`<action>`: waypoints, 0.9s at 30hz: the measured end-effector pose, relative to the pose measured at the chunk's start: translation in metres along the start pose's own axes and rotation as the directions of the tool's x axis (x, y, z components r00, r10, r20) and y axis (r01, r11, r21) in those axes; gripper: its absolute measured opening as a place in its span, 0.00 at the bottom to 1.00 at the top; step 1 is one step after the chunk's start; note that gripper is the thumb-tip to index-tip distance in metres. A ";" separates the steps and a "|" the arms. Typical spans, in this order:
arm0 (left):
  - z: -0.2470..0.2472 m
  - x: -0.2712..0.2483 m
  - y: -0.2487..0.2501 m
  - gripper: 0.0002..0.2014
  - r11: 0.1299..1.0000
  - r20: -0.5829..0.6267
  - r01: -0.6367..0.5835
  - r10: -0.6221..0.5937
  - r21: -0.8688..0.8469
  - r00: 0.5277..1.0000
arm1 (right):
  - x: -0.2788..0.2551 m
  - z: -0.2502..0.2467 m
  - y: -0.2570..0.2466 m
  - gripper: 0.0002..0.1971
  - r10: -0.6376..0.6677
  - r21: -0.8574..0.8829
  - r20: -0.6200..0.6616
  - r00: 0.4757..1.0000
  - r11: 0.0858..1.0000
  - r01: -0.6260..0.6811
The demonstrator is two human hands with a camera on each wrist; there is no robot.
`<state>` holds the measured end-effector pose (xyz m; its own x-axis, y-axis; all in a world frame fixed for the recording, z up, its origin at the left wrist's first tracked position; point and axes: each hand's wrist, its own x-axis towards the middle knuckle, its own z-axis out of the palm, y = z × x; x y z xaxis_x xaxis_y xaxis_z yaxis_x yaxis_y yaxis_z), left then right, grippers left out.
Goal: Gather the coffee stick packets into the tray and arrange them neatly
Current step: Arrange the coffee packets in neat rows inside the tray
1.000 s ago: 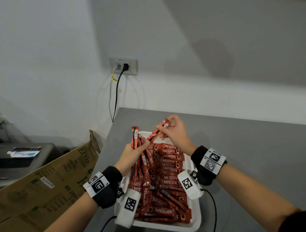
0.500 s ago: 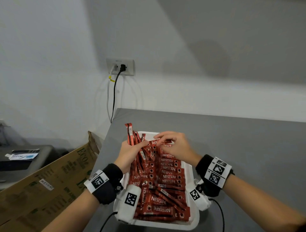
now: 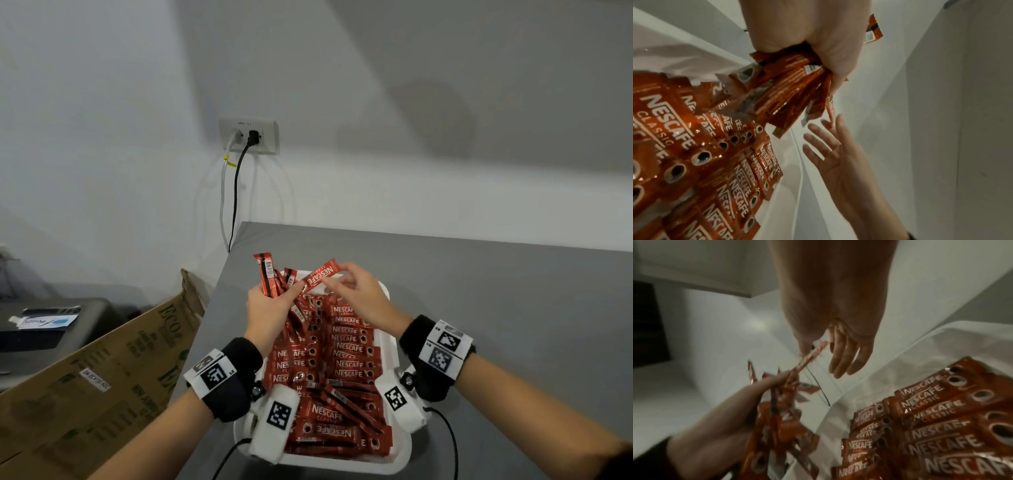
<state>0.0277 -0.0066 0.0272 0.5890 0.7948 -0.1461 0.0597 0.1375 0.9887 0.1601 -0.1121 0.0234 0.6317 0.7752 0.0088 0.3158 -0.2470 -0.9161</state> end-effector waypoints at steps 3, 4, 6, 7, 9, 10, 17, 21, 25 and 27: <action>0.008 -0.004 -0.001 0.11 0.998 0.027 -0.054 0.053 0.041 0.998 | 0.001 0.009 -0.002 0.05 -0.029 0.162 -0.087 0.996 0.986 0.043; 0.009 -0.004 -0.002 0.13 0.996 0.047 -0.066 0.063 0.062 0.997 | 0.003 0.010 -0.004 0.04 -0.011 0.245 -0.116 0.993 0.969 0.039; 0.011 -0.004 -0.003 0.12 0.993 0.092 -0.059 0.050 0.099 0.994 | 0.004 0.008 -0.006 0.04 0.018 0.362 -0.106 0.994 0.932 0.021; 0.012 -0.004 -0.003 0.12 0.992 0.116 -0.050 0.037 0.113 0.993 | 0.005 0.005 -0.007 0.04 0.015 0.356 -0.094 0.995 0.934 0.020; 0.010 -0.003 -0.004 0.14 0.990 0.118 -0.033 0.017 0.135 0.993 | 0.012 -0.006 -0.007 0.05 0.021 0.306 -0.074 0.997 0.952 0.002; 0.008 -0.001 -0.005 0.14 0.992 0.088 -0.019 0.008 0.128 0.996 | 0.017 -0.014 -0.006 0.05 0.040 0.265 -0.071 0.997 0.964 -0.020; -0.010 0.008 -0.004 0.14 0.997 -0.050 0.030 -0.026 0.075 0.998 | 0.037 -0.033 0.024 0.06 0.174 -0.523 0.209 0.962 0.851 -0.040; -0.015 0.007 -0.005 0.06 0.998 -0.056 0.040 -0.037 0.052 0.998 | 0.043 -0.028 0.034 0.04 0.231 -0.617 0.237 0.943 0.786 -0.037; -0.015 0.006 -0.007 0.08 0.998 -0.040 0.041 -0.040 0.037 0.998 | 0.049 -0.019 0.042 0.04 0.250 -0.696 0.254 0.934 0.718 -0.003; -0.015 0.006 -0.007 0.11 0.999 -0.038 0.042 -0.041 0.031 0.998 | 0.052 -0.018 0.044 0.04 0.259 -0.714 0.258 0.931 0.700 0.003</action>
<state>0.0193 0.0061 0.0187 0.5552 0.8103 -0.1874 0.1093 0.1523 0.9823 0.2194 -0.0932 -0.0089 0.4871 0.8074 -0.3330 0.7286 -0.5859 -0.3548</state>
